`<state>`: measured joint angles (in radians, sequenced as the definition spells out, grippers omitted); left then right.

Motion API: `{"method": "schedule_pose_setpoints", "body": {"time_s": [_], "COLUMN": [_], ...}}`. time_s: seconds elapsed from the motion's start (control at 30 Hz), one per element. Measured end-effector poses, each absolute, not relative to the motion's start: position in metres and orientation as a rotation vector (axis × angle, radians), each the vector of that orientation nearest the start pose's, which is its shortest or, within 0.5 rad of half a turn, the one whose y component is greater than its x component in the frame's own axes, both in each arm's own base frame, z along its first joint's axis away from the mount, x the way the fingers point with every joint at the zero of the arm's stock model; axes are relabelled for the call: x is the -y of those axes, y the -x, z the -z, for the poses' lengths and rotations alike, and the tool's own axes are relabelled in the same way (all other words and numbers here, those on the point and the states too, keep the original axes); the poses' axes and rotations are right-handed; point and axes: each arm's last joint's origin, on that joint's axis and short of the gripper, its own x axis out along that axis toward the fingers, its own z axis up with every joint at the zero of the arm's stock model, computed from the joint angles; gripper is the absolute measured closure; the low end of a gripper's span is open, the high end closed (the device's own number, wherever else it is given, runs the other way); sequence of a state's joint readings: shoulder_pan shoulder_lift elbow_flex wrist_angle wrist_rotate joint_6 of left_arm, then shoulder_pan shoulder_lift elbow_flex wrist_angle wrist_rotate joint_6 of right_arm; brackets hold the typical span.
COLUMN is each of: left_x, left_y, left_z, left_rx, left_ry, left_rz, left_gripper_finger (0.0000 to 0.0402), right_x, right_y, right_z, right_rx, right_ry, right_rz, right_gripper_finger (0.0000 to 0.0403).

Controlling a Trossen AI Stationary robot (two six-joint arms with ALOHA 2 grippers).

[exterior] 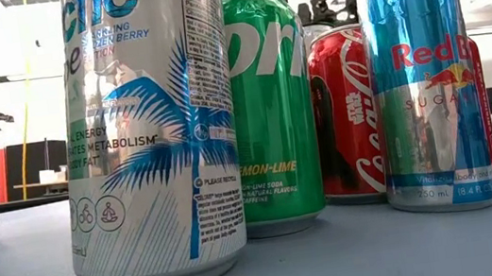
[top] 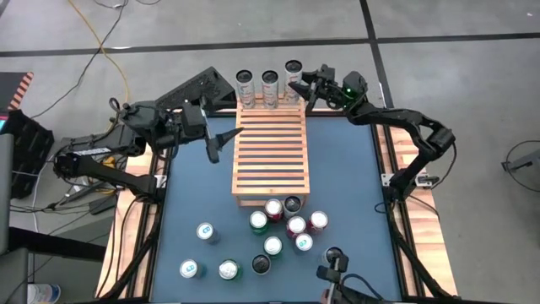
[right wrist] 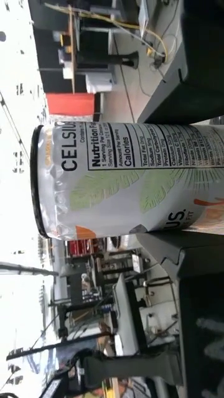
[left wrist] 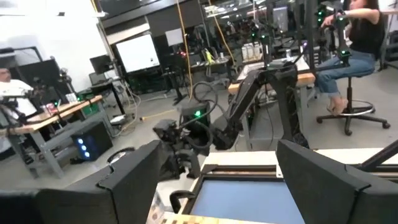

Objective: Place canned beverage on shelf
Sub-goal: Put the white yellow soda can on the shelf aligned with the other white yellow soda cans

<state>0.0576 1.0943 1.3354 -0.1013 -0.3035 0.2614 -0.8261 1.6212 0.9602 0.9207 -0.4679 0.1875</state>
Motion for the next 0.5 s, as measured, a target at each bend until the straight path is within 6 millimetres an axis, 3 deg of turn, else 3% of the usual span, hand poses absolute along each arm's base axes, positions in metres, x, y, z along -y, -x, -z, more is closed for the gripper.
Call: {"method": "schedule_pose_setpoints", "body": {"time_s": [0.23,0.5], "left_x": [-0.021,-0.028], "left_y": [-0.217,-0.215], "left_z": [-0.468,-0.470], "left_rx": [0.090,0.119], "left_ry": [-0.248,-0.200], "left_rz": [-0.376,-0.320], "left_gripper_finger": [0.0097,0.0097], "right_x": [0.249,0.243], "right_y": [-0.231,-0.237], "right_z": [-0.264,-0.268], "right_rx": [0.278,0.281], "right_ry": [-0.060,-0.027], "right_rz": [0.355,0.283], "right_gripper_finger": [0.0195,0.0195]}}
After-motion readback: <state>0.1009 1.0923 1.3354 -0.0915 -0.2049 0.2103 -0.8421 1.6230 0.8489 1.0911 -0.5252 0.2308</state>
